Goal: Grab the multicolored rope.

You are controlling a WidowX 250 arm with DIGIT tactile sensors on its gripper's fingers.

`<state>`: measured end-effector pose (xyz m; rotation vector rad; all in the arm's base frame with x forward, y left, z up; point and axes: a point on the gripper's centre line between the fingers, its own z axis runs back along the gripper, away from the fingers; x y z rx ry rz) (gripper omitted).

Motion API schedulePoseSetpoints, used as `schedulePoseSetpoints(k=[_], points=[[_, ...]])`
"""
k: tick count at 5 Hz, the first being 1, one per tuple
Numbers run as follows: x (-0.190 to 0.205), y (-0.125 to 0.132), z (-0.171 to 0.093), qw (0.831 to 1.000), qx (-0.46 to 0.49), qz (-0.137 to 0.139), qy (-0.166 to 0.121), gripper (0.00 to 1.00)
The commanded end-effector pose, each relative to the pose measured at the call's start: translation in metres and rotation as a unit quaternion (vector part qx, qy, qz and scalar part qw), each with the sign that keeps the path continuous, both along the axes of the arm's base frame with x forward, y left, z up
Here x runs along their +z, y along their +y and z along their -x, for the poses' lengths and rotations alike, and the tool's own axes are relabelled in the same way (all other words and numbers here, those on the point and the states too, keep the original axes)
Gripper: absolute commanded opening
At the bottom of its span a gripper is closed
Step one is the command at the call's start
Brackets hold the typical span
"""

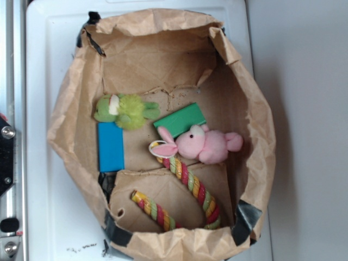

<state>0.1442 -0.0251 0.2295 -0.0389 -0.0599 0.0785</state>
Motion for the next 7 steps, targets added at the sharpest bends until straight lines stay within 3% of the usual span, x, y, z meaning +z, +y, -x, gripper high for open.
schedulePoseSetpoints(k=[1, 2, 3, 4, 5, 7], points=[[0.003, -0.016, -0.058, 0.999, -0.019, 0.004, -0.029, 1.0], [-0.01, -0.008, -0.088, 0.997, -0.046, -0.018, -0.054, 1.0], [-0.031, 0.0, -0.122, 0.99, -0.12, -0.033, -0.061, 1.0], [-0.045, 0.006, -0.146, 0.975, -0.208, -0.017, -0.071, 1.0], [-0.052, 0.017, -0.158, 0.96, -0.255, 0.034, -0.107, 1.0], [-0.052, 0.017, -0.158, 0.96, -0.255, 0.034, -0.107, 1.0]])
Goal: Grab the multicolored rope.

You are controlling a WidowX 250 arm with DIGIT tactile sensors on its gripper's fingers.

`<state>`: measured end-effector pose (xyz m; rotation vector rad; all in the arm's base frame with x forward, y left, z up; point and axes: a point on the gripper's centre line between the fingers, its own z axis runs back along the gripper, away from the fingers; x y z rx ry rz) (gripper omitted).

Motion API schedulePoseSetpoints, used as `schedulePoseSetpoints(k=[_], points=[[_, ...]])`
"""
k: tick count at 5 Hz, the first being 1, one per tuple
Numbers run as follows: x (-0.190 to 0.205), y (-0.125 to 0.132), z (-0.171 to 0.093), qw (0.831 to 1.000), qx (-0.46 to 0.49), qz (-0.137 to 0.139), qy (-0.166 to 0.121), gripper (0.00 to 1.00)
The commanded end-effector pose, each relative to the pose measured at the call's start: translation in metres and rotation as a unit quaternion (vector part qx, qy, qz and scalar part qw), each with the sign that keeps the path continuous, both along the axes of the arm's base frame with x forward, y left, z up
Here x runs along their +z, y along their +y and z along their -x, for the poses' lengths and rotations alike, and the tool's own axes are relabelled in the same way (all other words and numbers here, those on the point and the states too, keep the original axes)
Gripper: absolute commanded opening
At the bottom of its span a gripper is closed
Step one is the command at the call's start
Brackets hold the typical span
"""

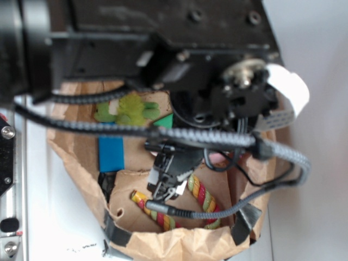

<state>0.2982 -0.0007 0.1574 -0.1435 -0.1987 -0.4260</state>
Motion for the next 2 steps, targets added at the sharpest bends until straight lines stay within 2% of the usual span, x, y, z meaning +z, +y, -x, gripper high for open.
schedulePoseSetpoints(k=[1, 2], points=[[0.02, -0.007, -0.004, 0.999, -0.005, 0.0, -0.032, 1.0], [0.009, -0.006, 0.004, 0.994, -0.104, -0.003, -0.042, 1.0]])
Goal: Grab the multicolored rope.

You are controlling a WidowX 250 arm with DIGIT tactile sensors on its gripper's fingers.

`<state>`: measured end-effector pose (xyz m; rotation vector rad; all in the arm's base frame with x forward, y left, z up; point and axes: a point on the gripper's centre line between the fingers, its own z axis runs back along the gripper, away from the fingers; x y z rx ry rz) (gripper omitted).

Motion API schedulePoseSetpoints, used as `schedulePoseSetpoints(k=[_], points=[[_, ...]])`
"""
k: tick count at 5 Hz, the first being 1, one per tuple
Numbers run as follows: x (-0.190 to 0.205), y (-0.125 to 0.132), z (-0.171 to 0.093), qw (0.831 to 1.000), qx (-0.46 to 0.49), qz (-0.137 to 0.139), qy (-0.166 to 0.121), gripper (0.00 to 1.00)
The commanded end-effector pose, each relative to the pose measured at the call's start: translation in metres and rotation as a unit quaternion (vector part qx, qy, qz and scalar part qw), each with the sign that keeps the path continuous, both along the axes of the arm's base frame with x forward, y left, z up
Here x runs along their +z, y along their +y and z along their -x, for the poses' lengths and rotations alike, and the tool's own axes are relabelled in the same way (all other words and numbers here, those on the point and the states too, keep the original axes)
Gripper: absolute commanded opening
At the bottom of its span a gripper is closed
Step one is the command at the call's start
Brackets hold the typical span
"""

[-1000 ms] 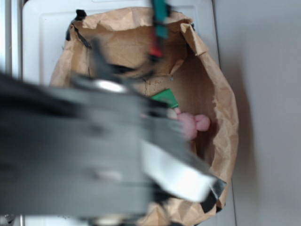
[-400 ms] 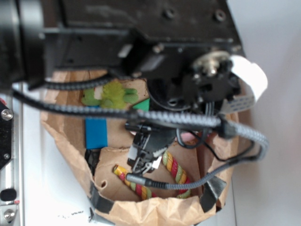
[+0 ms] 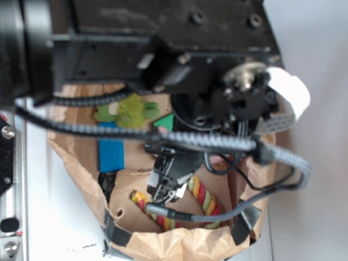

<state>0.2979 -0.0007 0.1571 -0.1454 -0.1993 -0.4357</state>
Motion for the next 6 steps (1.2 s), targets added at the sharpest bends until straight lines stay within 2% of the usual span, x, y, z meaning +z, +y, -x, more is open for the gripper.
schedulePoseSetpoints(k=[1, 2, 3, 4, 5, 6], points=[[-0.006, -0.009, 0.007, 0.98, -0.185, -0.042, -0.054, 1.0], [-0.021, -0.008, 0.016, 0.967, -0.24, -0.07, -0.056, 1.0], [-0.035, -0.006, 0.009, 0.967, -0.238, -0.08, -0.039, 1.0], [-0.053, -0.015, -0.013, 0.966, -0.241, -0.093, -0.03, 1.0], [-0.064, -0.035, -0.026, 0.962, -0.255, -0.091, -0.03, 1.0], [-0.072, -0.06, -0.026, 0.952, -0.29, -0.091, -0.028, 1.0]])
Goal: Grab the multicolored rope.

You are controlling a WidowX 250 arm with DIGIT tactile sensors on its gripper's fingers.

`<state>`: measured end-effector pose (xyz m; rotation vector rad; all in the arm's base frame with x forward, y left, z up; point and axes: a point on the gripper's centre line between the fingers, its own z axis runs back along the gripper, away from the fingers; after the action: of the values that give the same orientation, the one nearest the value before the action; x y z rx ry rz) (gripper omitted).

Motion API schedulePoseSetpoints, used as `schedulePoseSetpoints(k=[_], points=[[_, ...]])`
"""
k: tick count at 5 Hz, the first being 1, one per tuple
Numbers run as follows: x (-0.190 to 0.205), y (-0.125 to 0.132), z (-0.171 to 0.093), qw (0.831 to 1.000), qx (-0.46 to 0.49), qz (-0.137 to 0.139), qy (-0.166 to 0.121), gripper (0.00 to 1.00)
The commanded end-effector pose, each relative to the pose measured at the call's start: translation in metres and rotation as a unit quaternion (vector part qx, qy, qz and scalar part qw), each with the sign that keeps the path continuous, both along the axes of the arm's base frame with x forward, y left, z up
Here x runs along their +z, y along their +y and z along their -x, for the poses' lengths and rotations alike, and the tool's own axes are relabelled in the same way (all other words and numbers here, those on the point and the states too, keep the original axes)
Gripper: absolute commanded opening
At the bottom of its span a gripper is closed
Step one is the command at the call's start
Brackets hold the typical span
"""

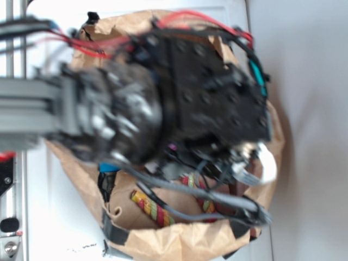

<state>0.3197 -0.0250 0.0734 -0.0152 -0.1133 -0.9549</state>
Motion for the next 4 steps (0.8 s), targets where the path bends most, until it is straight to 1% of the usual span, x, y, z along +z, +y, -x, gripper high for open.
schedulePoseSetpoints(k=[1, 2, 4], points=[[0.0057, -0.043, -0.0058, 0.997, -0.068, 0.0, -0.034, 1.0], [0.0138, -0.0378, -0.01, 0.996, -0.035, 0.031, -0.081, 1.0], [0.0138, -0.0378, -0.01, 0.996, -0.035, 0.031, -0.081, 1.0]])
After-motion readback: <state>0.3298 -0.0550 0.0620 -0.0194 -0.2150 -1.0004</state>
